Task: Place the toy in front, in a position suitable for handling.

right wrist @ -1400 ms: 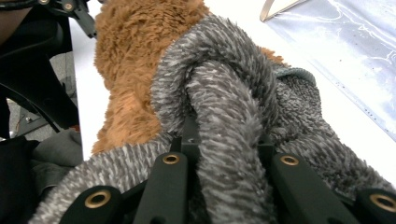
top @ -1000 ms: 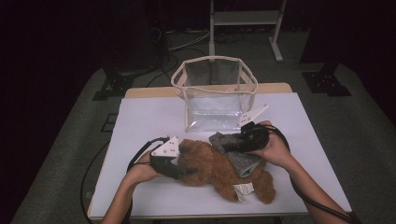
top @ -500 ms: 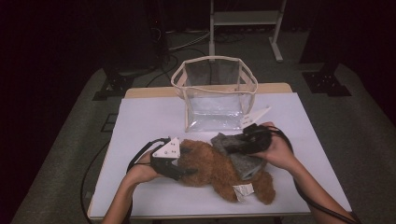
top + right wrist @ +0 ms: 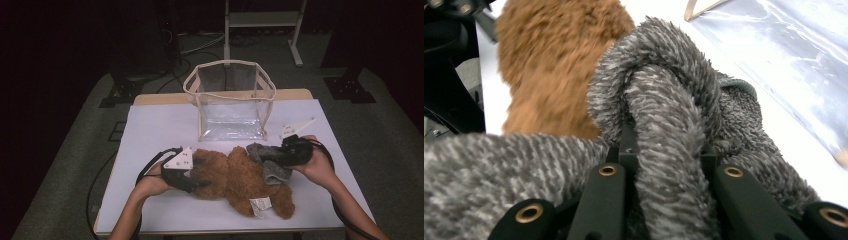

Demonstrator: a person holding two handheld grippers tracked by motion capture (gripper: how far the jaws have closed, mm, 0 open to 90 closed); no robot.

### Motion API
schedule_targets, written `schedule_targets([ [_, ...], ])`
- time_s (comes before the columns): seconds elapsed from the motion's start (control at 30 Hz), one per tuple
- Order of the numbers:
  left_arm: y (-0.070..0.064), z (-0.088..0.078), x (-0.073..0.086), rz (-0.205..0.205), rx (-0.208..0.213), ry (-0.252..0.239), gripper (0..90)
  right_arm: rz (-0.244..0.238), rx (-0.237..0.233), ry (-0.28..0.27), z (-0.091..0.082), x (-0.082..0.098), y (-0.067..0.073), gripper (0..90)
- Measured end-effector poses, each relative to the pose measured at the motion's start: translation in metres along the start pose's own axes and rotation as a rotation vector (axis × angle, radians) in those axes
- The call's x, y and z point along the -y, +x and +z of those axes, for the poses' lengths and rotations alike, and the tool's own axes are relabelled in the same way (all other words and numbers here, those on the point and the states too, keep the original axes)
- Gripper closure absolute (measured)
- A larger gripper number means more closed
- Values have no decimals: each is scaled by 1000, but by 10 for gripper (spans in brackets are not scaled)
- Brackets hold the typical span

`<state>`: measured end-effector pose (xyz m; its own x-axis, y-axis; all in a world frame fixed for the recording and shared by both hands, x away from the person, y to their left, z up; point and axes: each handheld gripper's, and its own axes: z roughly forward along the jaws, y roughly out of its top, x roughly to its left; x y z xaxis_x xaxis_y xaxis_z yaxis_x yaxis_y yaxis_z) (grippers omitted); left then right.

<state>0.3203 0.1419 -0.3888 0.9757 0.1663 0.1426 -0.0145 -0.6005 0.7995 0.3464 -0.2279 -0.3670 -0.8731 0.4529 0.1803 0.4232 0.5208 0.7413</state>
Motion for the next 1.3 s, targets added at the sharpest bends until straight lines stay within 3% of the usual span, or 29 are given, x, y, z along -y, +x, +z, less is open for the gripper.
schedule_targets([
  [0.1,2,0,0,-8,-5,-1,357,4,7,-19,-8,10,3,745],
  [0.27,4,-2,0,-39,-15,-11,367,64,16,-62,-27,44,3,744],
  [0.57,6,-4,4,-62,-13,-27,370,102,7,-87,-14,52,-8,747],
  [0.63,7,-4,4,-60,-8,-25,369,121,35,-66,-11,58,-16,748],
  [0.73,7,-4,6,-68,-4,-32,367,161,15,-69,-8,69,-22,752],
  [0.8,8,-4,6,-70,-5,-32,367,155,27,-64,-9,70,-23,752],
  [0.87,8,-5,6,-68,-3,-31,362,148,73,-59,-15,66,-25,752],
  [1.07,8,-5,6,-67,-2,-29,361,152,89,-49,-16,63,-34,752],
  [1.13,8,-6,6,-63,-1,-27,359,166,128,-43,-22,64,-40,751],
  [1.23,8,-5,6,-64,1,-31,353,180,113,-77,-30,66,-41,750],
  [1.3,9,-5,5,-66,1,-30,350,164,92,-86,-30,63,-36,750],
])
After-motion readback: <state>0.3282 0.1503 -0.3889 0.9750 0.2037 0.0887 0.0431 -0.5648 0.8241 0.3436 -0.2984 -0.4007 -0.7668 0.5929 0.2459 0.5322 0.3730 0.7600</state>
